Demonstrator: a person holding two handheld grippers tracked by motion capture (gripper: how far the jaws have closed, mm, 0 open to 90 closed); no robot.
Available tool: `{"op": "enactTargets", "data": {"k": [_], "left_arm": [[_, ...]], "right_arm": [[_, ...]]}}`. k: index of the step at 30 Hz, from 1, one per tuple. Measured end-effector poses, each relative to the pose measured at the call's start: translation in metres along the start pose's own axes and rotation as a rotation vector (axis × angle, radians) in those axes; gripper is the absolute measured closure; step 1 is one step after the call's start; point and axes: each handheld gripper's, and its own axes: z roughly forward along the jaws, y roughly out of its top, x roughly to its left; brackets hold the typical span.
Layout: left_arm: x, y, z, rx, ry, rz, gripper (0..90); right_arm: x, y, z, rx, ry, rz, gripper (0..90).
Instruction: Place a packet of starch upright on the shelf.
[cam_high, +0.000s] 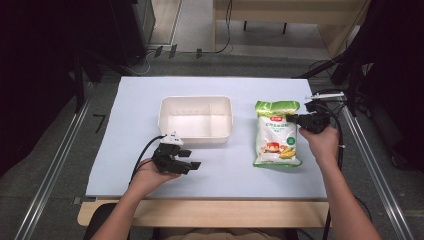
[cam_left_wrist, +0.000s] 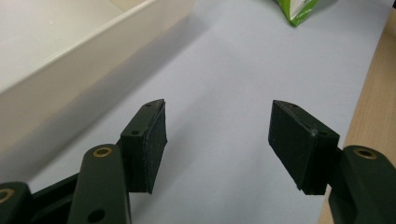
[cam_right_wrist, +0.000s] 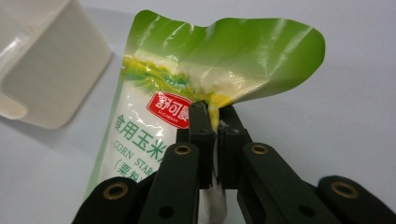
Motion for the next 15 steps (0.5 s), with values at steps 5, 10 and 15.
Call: {"op": "enactTargets", "data": {"k": [5, 10, 15], "left_arm": [[0.0, 0.0, 0.0, -0.001, 0.0, -0.001, 37.8], [0.0, 0.0, -0.001, -0.001, 0.001, 0.0, 37.9], [0.0, 0.0, -0.001, -0.002, 0.002, 0.003, 37.9]], "right_arm": [[0.011, 0.008, -0.013, -0.025, 0.03, -0.02, 89.1], [0.026, 0.016, -0.026, -0.052, 0.07, -0.051, 89.2], [0.042, 0.023, -0.036, -0.081, 0.097, -0.095, 89.3]]}}
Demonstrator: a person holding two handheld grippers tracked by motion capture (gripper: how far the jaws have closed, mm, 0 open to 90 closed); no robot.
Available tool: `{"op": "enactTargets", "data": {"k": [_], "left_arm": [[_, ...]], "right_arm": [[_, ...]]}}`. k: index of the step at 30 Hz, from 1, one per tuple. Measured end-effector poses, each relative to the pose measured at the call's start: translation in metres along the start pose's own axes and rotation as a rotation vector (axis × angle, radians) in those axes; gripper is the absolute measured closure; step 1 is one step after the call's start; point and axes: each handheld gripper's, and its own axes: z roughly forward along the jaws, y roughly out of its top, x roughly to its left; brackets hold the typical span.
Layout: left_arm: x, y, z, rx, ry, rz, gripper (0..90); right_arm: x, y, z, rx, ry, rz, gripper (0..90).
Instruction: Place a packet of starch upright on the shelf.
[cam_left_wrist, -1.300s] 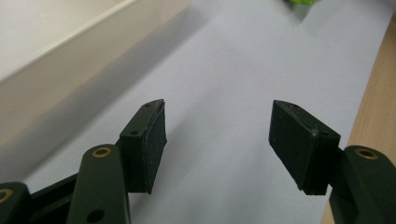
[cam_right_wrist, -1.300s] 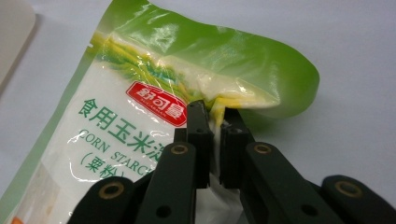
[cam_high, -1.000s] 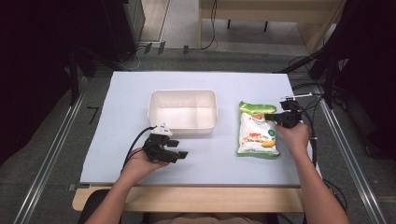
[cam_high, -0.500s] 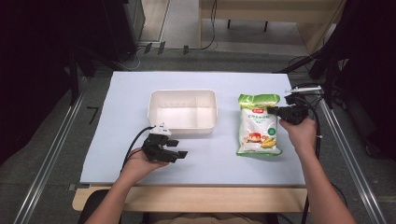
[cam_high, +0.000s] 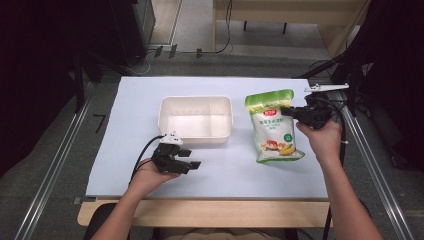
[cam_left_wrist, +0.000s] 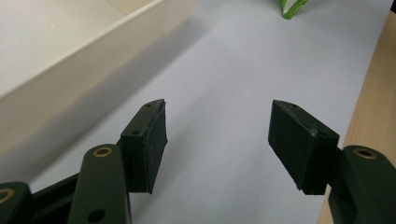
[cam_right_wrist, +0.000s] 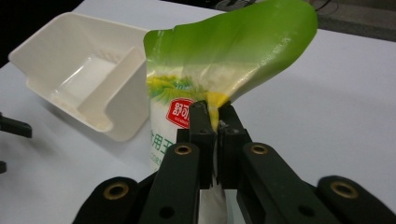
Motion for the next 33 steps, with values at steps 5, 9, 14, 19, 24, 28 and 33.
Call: {"op": "enactTargets", "data": {"k": [5, 9, 14, 19, 24, 28, 33], "left_arm": [[0.0, 0.0, 0.0, -0.003, -0.003, -0.002, 37.9], [0.0, 0.0, -0.001, -0.007, -0.003, 0.001, 38.0], [0.0, 0.0, -0.001, -0.014, -0.006, 0.001, 38.2], [0.0, 0.0, -0.001, -0.021, -0.008, -0.001, 38.2], [0.0, 0.0, -0.001, -0.021, -0.009, 0.0, 38.3], [0.0, 0.001, -0.001, -0.023, -0.015, -0.003, 38.2], [0.0, 0.001, -0.003, -0.038, -0.016, -0.006, 38.1]], "right_arm": [[0.007, 0.005, -0.006, -0.02, 0.04, -0.013, 89.4], [0.013, 0.008, -0.011, -0.028, 0.041, -0.037, 89.5], [0.022, 0.013, -0.018, -0.035, 0.029, -0.067, 89.5], [0.021, 0.016, -0.027, -0.058, 0.023, -0.07, 89.6], [0.023, 0.019, -0.034, -0.062, 0.024, -0.075, 89.6], [0.028, 0.021, -0.031, -0.056, 0.022, -0.085, 89.6], [0.033, 0.023, -0.027, -0.046, 0.046, -0.093, 89.6]]}}
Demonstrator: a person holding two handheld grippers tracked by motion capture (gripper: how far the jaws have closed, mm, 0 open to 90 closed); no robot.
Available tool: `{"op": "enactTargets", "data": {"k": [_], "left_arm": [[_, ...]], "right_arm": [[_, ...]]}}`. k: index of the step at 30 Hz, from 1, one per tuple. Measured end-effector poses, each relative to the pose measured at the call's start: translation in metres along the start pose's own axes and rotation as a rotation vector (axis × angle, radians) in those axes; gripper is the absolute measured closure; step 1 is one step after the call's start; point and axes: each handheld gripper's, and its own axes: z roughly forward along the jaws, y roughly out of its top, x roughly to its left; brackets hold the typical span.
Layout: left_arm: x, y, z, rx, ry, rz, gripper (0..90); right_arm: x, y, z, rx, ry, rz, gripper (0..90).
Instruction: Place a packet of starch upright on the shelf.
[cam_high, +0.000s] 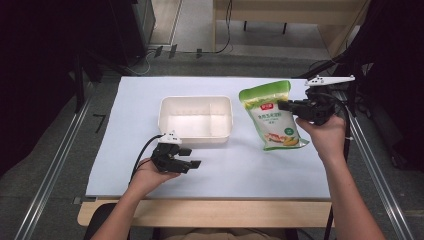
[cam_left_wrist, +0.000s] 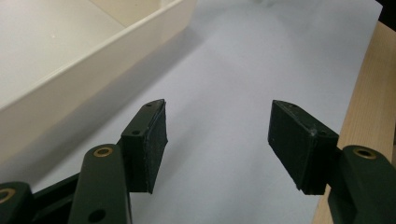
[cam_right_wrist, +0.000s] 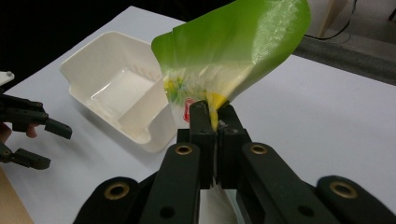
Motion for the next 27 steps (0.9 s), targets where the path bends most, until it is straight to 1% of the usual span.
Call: {"op": "enactTargets", "data": {"k": [4, 8, 12, 17, 19, 21, 24, 27], "left_arm": [[0.0, 0.0, 0.0, -0.004, -0.005, -0.004, 38.1], [0.001, 0.0, -0.001, -0.004, 0.0, -0.002, 38.1], [0.001, 0.0, -0.001, -0.008, 0.0, -0.002, 38.1], [0.001, 0.0, -0.002, -0.01, 0.004, -0.001, 38.2], [0.0, 0.0, -0.003, -0.026, 0.004, 0.003, 38.3], [0.0, 0.0, -0.003, -0.04, 0.0, -0.006, 38.4], [0.001, 0.0, -0.003, -0.032, 0.006, -0.007, 38.4], [0.001, 0.0, -0.003, -0.033, 0.007, -0.008, 38.4]], "right_arm": [[0.002, 0.003, 0.004, 0.011, 0.026, 0.002, 89.6], [0.004, 0.006, 0.006, 0.024, 0.036, -0.006, 89.6], [0.004, 0.01, 0.008, 0.034, 0.054, -0.001, 89.6], [0.007, 0.018, 0.008, 0.044, 0.055, -0.01, 89.6], [0.008, 0.022, 0.007, 0.04, 0.056, -0.013, 89.7], [0.01, 0.027, 0.005, 0.039, 0.057, -0.019, 89.7], [0.012, 0.032, 0.004, 0.036, 0.057, -0.025, 89.7], [0.015, 0.038, 0.004, 0.035, 0.059, -0.031, 89.7]]}}
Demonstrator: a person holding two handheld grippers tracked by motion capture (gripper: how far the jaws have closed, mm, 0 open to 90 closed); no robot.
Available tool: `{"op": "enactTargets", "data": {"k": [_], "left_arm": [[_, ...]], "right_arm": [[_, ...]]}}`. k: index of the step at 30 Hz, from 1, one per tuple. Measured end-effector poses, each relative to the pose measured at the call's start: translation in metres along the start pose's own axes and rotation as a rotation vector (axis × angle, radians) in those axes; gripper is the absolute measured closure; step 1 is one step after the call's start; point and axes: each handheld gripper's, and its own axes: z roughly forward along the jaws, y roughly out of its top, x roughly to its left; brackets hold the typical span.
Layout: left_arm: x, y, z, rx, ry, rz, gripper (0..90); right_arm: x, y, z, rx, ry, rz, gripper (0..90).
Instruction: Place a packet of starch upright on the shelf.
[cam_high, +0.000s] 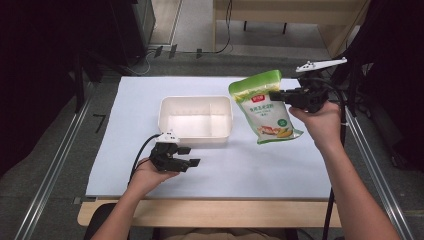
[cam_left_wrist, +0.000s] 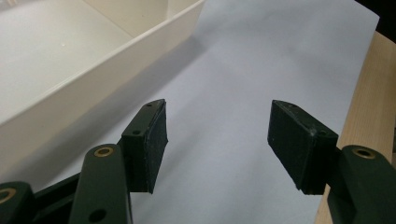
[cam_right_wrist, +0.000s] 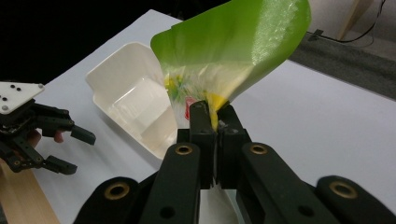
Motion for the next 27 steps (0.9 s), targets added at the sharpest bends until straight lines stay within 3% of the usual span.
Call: {"op": "enactTargets", "data": {"k": [27], "left_arm": [[-0.001, 0.0, 0.0, -0.001, -0.017, -0.006, 38.7]], "right_arm": [[0.026, 0.053, 0.013, 0.0, 0.025, -0.06, 89.7]]}}
